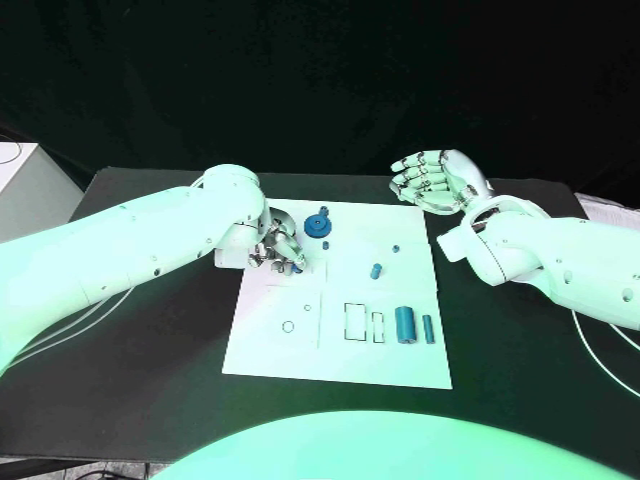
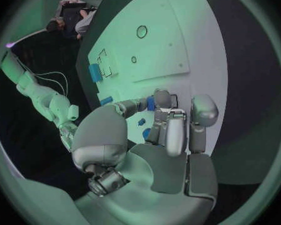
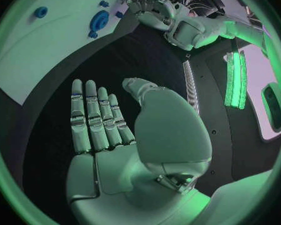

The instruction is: Assemble the parts on the task board

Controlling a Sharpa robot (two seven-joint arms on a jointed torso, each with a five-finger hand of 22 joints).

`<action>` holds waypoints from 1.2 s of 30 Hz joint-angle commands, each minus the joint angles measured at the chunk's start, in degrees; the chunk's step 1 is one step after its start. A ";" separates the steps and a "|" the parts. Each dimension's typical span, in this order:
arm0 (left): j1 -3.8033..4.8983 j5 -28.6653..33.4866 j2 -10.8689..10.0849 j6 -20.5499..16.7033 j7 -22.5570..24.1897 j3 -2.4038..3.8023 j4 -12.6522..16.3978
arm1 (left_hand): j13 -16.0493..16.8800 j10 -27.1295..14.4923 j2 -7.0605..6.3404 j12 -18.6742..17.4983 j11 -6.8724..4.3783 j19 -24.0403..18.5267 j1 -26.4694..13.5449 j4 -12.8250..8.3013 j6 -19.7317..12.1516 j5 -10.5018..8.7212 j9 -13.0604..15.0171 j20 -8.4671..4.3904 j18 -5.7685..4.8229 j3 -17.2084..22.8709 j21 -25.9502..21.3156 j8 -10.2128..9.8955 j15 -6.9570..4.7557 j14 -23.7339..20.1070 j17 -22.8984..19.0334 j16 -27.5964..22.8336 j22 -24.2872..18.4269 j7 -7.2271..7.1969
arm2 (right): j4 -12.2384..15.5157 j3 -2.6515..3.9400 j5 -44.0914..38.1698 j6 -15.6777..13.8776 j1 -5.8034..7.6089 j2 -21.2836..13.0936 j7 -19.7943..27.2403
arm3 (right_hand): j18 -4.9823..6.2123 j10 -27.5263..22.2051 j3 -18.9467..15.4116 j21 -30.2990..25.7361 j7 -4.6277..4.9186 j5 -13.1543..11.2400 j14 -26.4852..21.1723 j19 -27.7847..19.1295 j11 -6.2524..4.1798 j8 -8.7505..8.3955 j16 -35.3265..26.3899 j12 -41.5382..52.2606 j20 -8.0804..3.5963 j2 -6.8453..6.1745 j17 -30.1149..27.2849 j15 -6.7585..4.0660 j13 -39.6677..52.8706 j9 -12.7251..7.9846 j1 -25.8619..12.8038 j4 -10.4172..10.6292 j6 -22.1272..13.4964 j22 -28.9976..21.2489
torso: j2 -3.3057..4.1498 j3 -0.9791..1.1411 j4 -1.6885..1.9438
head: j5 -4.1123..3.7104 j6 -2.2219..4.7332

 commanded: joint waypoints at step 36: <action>-0.84 1.36 1.08 1.04 -0.67 -0.15 -1.36 | 1.92 2.51 -3.03 0.67 -0.85 0.77 -1.40 -9.08 0.89 -0.72 1.38 -0.26 -0.59 4.68 -0.93 0.00 -0.89 4.53 11.08 0.72 -0.47 -0.87 | 0.13 0.02 -0.01 1.03 -0.02 -0.09 0.62 | 0.72 0.26 -0.05 -0.11 3.47 0.40 -0.05 -0.39 0.18 -0.26 -0.61 -0.40 -0.01 -0.03 -0.36 0.30 -0.43 -0.17 -0.79 -0.58 0.23 -0.58 | 0.02 -0.04 0.04 | -0.29 0.01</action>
